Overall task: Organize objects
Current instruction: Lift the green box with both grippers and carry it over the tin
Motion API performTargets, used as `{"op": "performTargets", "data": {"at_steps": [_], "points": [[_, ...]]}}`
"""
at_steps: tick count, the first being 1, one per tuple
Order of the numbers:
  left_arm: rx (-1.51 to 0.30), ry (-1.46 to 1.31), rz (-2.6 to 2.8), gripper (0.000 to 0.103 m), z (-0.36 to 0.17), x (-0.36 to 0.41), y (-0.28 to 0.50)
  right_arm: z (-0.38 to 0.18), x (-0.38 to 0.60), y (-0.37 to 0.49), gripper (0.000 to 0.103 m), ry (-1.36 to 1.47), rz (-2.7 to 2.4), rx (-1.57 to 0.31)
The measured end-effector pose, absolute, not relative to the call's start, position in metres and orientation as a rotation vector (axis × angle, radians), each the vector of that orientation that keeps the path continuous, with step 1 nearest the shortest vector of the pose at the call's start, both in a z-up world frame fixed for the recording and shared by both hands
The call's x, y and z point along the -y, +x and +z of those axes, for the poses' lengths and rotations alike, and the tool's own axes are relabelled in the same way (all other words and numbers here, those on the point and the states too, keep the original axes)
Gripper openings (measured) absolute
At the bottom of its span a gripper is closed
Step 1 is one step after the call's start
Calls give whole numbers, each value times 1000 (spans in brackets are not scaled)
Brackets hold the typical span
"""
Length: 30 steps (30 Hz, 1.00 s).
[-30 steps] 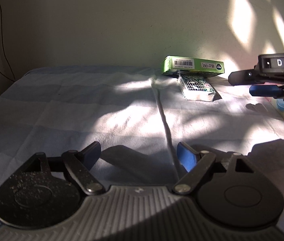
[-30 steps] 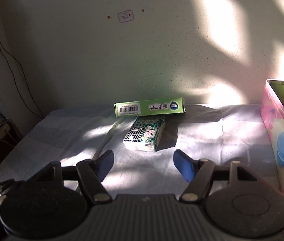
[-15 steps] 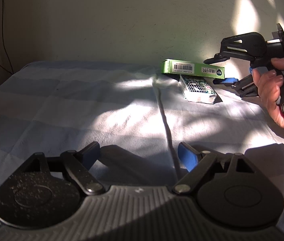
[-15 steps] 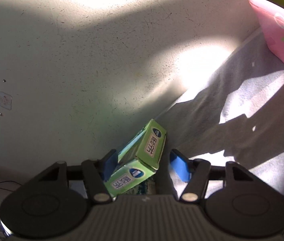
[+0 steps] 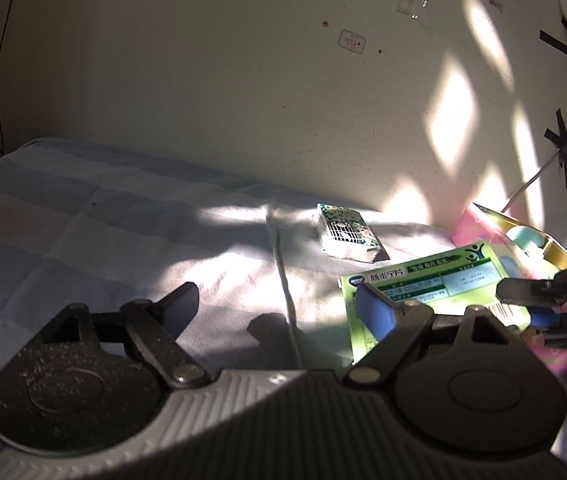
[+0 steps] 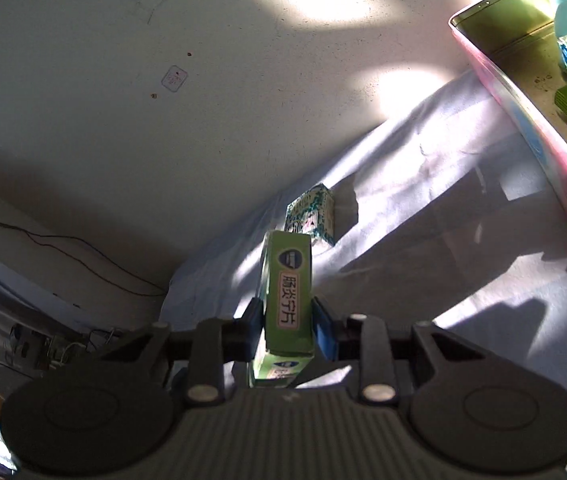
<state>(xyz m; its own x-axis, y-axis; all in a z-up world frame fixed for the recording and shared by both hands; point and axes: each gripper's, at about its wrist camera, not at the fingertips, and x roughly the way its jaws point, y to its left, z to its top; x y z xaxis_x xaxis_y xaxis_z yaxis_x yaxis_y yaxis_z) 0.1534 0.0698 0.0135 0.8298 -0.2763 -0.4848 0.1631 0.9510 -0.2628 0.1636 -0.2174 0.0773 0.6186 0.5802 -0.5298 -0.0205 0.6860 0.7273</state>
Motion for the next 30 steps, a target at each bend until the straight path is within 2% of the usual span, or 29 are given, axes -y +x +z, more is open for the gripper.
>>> {"op": "performTargets", "data": {"at_steps": [4,5,7,8,9,11,15,22,24,25,26,27,30], "points": [[-573,-227,-426,85,11,-52,145,79,241,85,30,663,297,-802],[-582,-222,-476,85,10,-43,142,79,246,67,33,612,261,-783],[-590,-207,-537,85,10,-28,137,80,253,40,44,500,208,-753],[-595,-199,-562,85,10,-20,134,81,254,22,61,410,168,-719],[-599,-191,-576,85,11,-13,132,82,255,11,66,346,140,-696],[-615,-155,-608,85,11,5,126,80,253,-5,71,246,136,-688],[-650,-88,-637,85,6,31,121,75,244,-17,71,162,185,-681],[-734,-61,-665,74,-4,66,125,58,213,12,74,-8,229,-681],[-769,-121,-709,66,-7,65,126,52,209,21,66,-9,246,-694],[-762,-116,-688,65,-4,65,124,52,207,23,65,-9,236,-680],[-751,-109,-675,64,0,65,121,54,206,23,57,-14,234,-675],[-734,-117,-671,64,6,64,118,60,208,22,53,-16,241,-653],[-673,-167,-692,64,35,63,115,84,221,18,52,-21,252,-551]]}}
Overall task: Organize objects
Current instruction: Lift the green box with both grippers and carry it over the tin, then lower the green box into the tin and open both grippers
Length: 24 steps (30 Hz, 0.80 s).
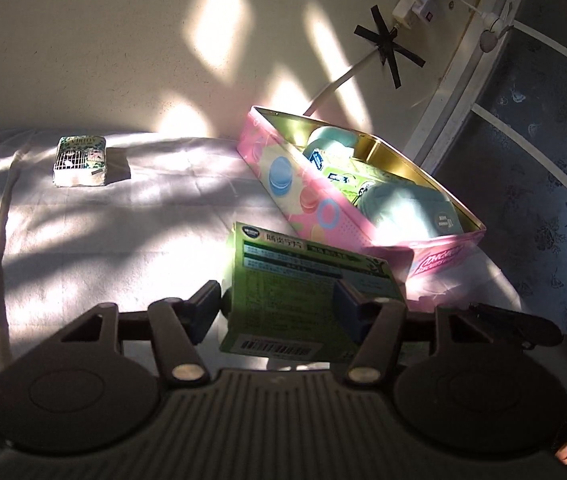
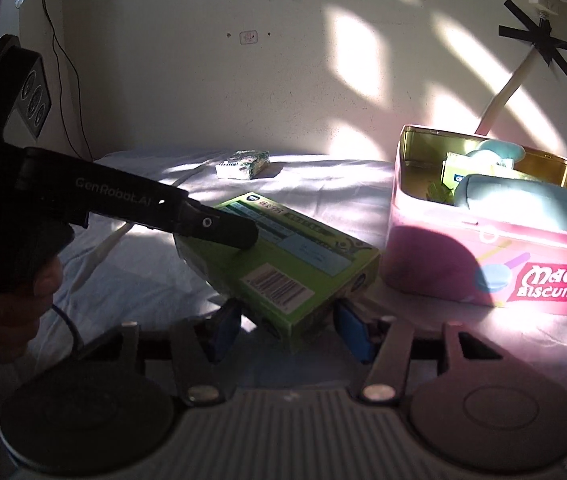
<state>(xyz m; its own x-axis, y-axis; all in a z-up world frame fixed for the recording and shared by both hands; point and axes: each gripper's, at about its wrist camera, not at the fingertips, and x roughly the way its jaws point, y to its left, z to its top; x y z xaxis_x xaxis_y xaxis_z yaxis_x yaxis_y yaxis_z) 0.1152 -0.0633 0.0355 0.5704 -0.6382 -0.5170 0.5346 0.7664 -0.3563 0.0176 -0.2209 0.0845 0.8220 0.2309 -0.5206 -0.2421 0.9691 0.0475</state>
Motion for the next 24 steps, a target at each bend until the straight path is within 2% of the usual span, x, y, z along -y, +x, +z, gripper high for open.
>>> {"op": "performTargets", "data": {"at_steps": [4,9,18,24], "points": [[-603,-178,-726,64,73,97,127,121,250,24,52,-41,213,-439],[-561,-103,-765,64,92,172,154,137,299,50,53,-61,114,-414],[-663,-39,-795,64,74,287,228,122,415,124,54,1,39,-546],[-718,-9,-759,65,59,325,256,109,466,166,57,39,-80,-566]]}}
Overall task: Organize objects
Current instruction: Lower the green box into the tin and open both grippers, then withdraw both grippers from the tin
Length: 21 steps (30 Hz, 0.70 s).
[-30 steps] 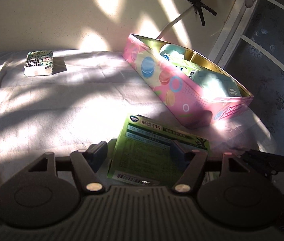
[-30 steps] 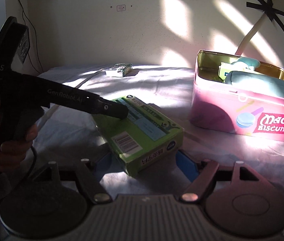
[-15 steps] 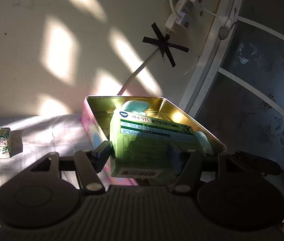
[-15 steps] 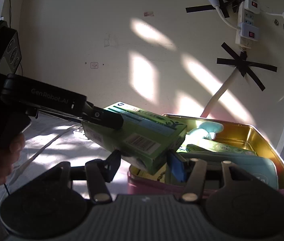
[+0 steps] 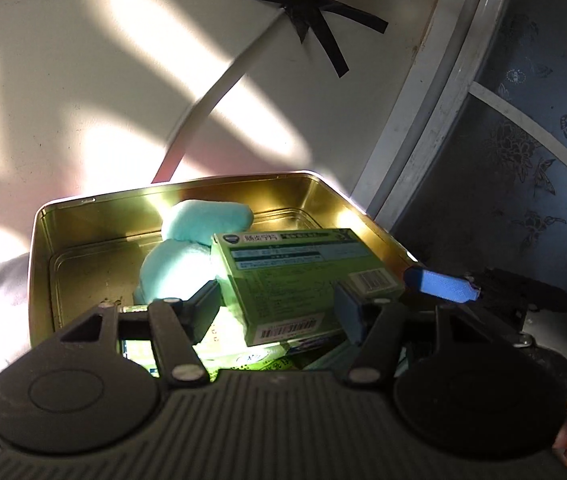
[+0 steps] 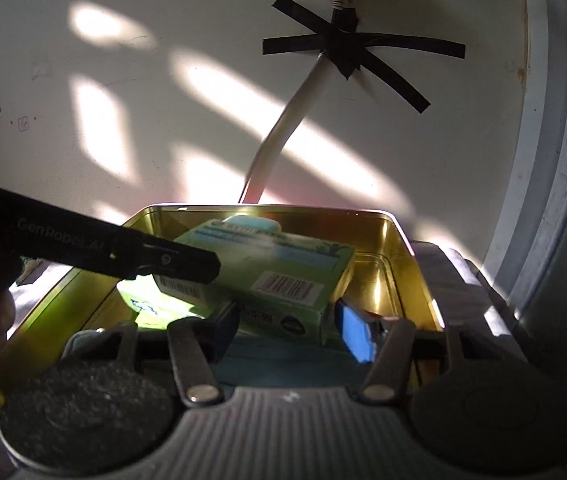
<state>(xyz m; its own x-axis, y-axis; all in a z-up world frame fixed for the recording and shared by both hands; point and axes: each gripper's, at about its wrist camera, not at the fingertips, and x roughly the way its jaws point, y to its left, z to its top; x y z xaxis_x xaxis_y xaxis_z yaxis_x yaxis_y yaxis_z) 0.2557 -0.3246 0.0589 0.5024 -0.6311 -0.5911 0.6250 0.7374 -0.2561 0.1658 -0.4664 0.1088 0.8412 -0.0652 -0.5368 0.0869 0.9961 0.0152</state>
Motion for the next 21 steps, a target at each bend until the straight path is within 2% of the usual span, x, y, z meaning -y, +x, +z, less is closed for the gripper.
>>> {"op": "performTargets", "data": {"at_steps": [10,21], "points": [[-623,92,-679,66,69,306,216,109,470,139,57,168,-68,-501],[-501,237,-507,70,70,249,123,121,412,46,59,226,-18,-420]]}}
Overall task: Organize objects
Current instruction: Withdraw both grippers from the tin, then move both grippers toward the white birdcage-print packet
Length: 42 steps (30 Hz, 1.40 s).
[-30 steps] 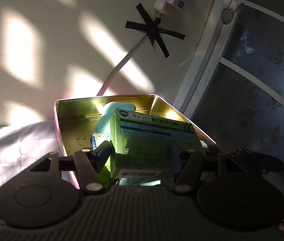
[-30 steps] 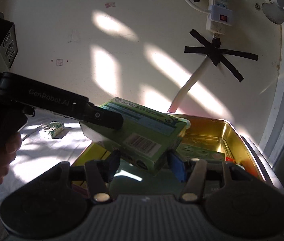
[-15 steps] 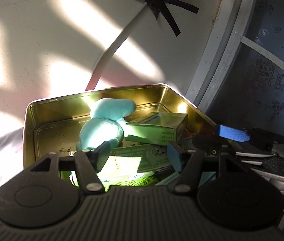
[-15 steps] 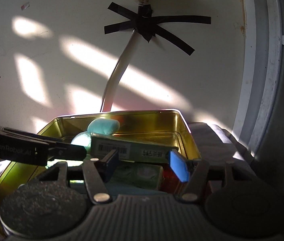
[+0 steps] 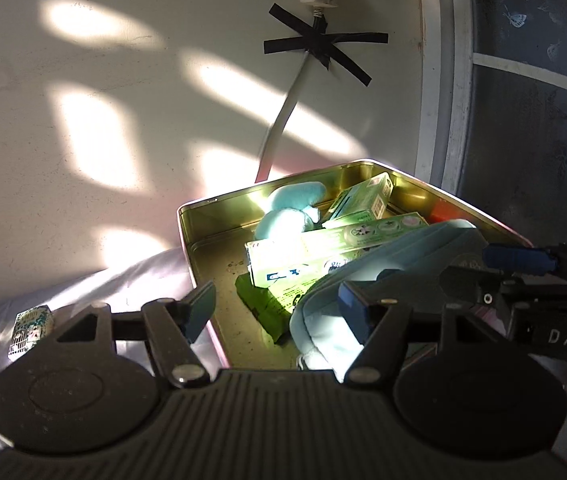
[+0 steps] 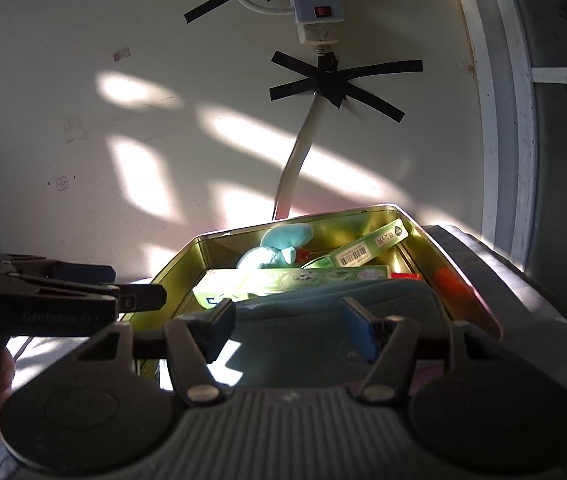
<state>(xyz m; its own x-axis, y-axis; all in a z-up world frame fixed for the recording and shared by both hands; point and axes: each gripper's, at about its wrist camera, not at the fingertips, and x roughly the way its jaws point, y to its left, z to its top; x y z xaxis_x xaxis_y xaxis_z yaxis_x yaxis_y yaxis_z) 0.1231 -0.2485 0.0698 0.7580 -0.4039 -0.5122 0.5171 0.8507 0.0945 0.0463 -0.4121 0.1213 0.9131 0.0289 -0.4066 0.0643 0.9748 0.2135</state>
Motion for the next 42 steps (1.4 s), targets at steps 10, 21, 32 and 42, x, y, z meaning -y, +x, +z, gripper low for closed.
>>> {"op": "performTargets", "data": {"at_steps": [10,21,32,42], "points": [[-546,236,-374,70,42,181,96,113,359,4,60,315,35,-425],[-574,199,-305,70,23,132,93,103,321,3,60,308,57,-494],[-569,176,-288,77,14,108,92,102,289,11,61,254,93,-535],[-559,153,-268,84,10,85,93,99,265,23,62,221,125,-569]]}}
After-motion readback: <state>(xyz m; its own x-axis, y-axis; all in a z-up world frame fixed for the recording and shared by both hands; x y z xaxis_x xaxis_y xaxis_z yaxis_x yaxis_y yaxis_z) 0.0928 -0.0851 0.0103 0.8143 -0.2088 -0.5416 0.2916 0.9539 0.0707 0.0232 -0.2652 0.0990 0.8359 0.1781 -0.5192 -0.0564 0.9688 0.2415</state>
